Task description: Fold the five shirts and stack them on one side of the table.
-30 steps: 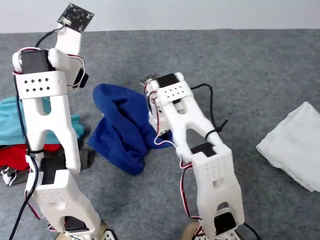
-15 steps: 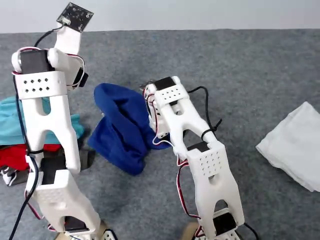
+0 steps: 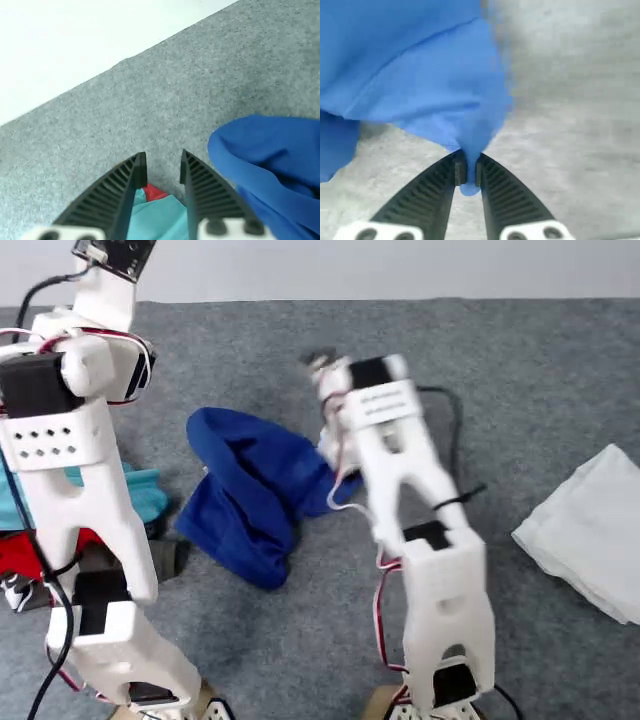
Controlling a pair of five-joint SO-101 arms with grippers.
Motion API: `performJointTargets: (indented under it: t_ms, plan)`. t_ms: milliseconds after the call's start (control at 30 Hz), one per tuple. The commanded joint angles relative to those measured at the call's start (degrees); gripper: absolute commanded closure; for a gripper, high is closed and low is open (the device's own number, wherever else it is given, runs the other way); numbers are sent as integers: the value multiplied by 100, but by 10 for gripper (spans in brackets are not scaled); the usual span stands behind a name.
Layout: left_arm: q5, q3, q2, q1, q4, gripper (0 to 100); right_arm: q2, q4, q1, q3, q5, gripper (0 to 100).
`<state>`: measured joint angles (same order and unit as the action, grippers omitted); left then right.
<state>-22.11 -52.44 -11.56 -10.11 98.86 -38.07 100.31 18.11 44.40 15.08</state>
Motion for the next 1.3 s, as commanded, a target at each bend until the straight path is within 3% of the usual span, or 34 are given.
performJointTargets:
  t_ms: [0,133,533,833,1033,1267]
  plan:
    - [-18,-171,281,26,158,885,875,215,-681,703,114,988]
    - [-26,365,325,343,167,885,1095,215,-1411,1327,114,988]
    - [-44,3046,334,2418,158,885,1165,224,-3081,1811,114,988]
    - [-53,4796,281,3991,-246,880,1402,242,-3292,1846,141,989]
    - [-70,5921,281,4035,-1090,802,1393,251,-3284,1846,141,989]
    - [-598,6853,281,3833,-1697,794,1393,251,-3275,1846,132,989]
